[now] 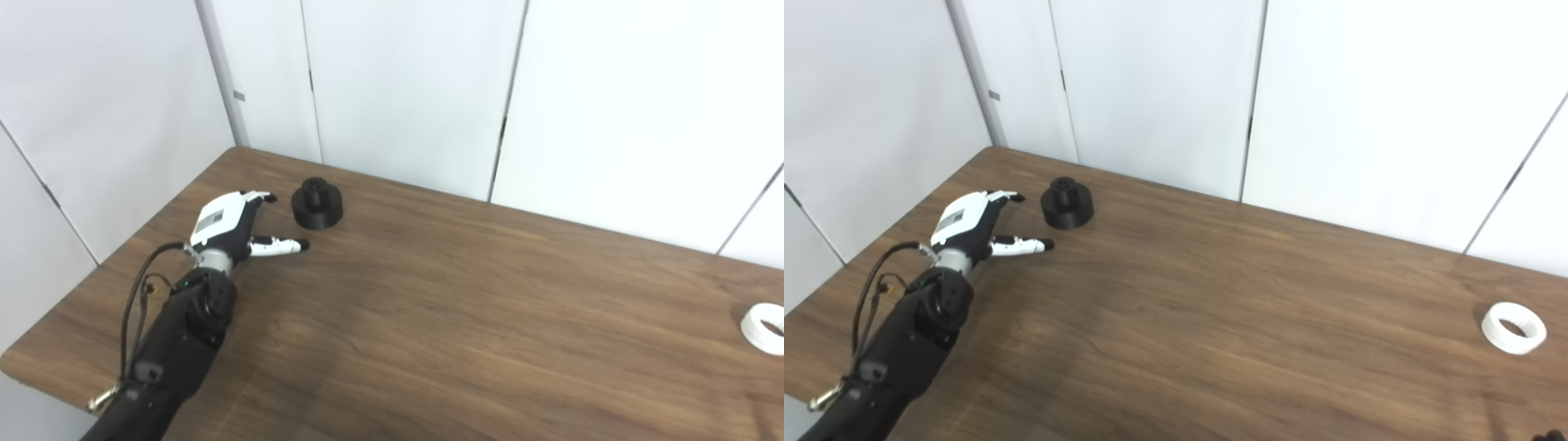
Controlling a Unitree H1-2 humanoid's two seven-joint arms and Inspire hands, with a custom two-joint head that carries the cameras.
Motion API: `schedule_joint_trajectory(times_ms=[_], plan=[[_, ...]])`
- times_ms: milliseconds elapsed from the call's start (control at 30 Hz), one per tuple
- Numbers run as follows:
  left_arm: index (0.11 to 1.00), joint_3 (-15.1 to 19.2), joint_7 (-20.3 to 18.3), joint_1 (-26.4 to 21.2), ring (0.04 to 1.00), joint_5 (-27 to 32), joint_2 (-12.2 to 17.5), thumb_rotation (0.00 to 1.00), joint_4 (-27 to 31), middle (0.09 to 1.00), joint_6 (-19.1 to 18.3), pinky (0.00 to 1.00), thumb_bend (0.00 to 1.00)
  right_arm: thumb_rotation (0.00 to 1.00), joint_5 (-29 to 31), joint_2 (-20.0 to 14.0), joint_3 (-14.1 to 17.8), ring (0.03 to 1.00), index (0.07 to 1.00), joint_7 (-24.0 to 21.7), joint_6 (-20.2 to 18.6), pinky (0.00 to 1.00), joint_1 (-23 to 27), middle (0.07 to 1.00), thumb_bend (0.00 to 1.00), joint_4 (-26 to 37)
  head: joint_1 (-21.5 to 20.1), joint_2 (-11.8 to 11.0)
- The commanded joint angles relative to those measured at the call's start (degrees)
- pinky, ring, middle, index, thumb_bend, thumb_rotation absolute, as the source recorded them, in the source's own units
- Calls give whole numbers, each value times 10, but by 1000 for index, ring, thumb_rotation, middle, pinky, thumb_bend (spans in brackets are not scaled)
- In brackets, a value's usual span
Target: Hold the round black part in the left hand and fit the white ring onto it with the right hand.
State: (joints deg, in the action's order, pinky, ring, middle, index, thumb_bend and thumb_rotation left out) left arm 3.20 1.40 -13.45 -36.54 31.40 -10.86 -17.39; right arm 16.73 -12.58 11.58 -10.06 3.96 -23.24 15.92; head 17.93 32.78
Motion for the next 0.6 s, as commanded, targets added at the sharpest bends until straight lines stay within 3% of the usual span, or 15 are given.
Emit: schedule_joint_trajectory(times_ms=[0, 567], plan=[[834, -2, 17, -41, 976, -10, 24, 525, -9, 924, 0, 1000, 1000, 1000, 1, -1, -5, 1000, 1000, -3, -1, 1000, -7, 1000, 627, 18, -1, 1], [827, -61, -14, -134, 1000, -2, 37, 529, -113, 948, -14, 1000, 1000, 1000, 5, 0, -15, 1000, 1000, -3, 7, 1000, -17, 1000, 611, 24, -13, 6]])
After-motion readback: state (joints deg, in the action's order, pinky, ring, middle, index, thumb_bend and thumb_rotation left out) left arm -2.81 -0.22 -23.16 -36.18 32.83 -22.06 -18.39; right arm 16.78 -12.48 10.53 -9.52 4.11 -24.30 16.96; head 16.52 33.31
